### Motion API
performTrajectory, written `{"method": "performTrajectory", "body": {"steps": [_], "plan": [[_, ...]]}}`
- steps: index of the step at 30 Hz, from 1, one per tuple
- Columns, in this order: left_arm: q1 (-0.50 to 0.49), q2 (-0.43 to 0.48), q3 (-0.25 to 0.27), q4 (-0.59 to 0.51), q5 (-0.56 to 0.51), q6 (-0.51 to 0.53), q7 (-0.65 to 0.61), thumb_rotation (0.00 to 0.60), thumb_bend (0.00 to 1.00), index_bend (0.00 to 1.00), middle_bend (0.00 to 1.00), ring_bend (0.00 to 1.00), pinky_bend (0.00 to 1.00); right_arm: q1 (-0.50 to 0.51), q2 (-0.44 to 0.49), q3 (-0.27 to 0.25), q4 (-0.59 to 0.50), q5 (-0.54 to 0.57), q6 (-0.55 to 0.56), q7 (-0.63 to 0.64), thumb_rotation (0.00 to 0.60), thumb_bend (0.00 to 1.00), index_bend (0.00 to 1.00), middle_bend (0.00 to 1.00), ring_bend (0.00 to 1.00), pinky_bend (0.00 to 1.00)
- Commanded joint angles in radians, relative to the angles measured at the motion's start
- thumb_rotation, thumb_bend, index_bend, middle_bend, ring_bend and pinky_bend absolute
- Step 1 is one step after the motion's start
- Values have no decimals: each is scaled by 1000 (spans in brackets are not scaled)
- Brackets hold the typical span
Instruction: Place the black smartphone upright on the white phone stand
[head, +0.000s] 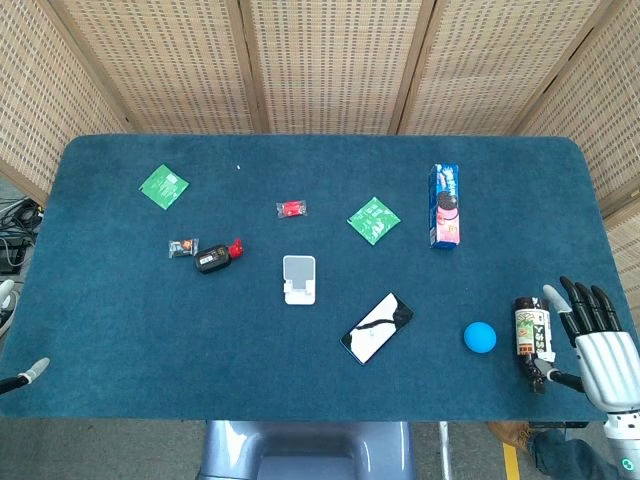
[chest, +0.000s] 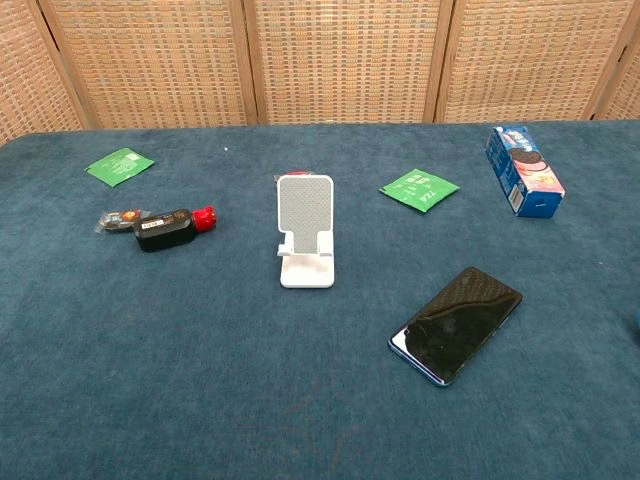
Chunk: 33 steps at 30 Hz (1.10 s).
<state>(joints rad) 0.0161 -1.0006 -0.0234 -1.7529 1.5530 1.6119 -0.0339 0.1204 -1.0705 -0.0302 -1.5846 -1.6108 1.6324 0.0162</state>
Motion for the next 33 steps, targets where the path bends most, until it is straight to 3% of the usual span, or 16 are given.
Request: {"method": "performTrajectory", "body": {"steps": [1, 10, 14, 16, 21, 23, 26, 33], "plan": [[-1, 0, 1, 1, 0, -4, -4, 600, 0, 0, 0, 0, 0, -2, 1, 2, 2, -8, -6, 4, 600, 0, 0, 0, 0, 0], [-6, -2, -2, 5, -8, -14, 0, 600, 0, 0, 0, 0, 0, 29, 4, -8, 1, -66, -68, -5, 600, 0, 5, 0, 0, 0], [-18, -9, -6, 3, -20, -36, 20, 600, 0, 0, 0, 0, 0, 114, 7, -37, 15, -159, -198, -32, 600, 0, 15, 0, 0, 0], [-30, -15, -12, 2, -39, -61, 36, 600, 0, 0, 0, 0, 0, 193, 6, -55, 16, -213, -318, -27, 600, 0, 15, 0, 0, 0], [-58, -35, -26, 6, -107, -127, 84, 600, 0, 0, 0, 0, 0, 374, -57, -41, 25, -272, -567, -47, 600, 0, 26, 34, 0, 0], [-66, -41, -34, 12, -133, -146, 93, 600, 0, 0, 0, 0, 0, 431, -100, -21, 36, -256, -660, -71, 600, 0, 35, 41, 0, 16], [-72, -44, -40, 14, -150, -157, 97, 600, 0, 0, 0, 0, 0, 461, -132, -6, 47, -235, -708, -99, 600, 0, 54, 56, 0, 55], [-100, -57, -52, 28, -200, -208, 120, 600, 0, 0, 0, 0, 0, 538, -248, 44, 116, -129, -846, -177, 600, 0, 102, 70, 8, 30]]}}
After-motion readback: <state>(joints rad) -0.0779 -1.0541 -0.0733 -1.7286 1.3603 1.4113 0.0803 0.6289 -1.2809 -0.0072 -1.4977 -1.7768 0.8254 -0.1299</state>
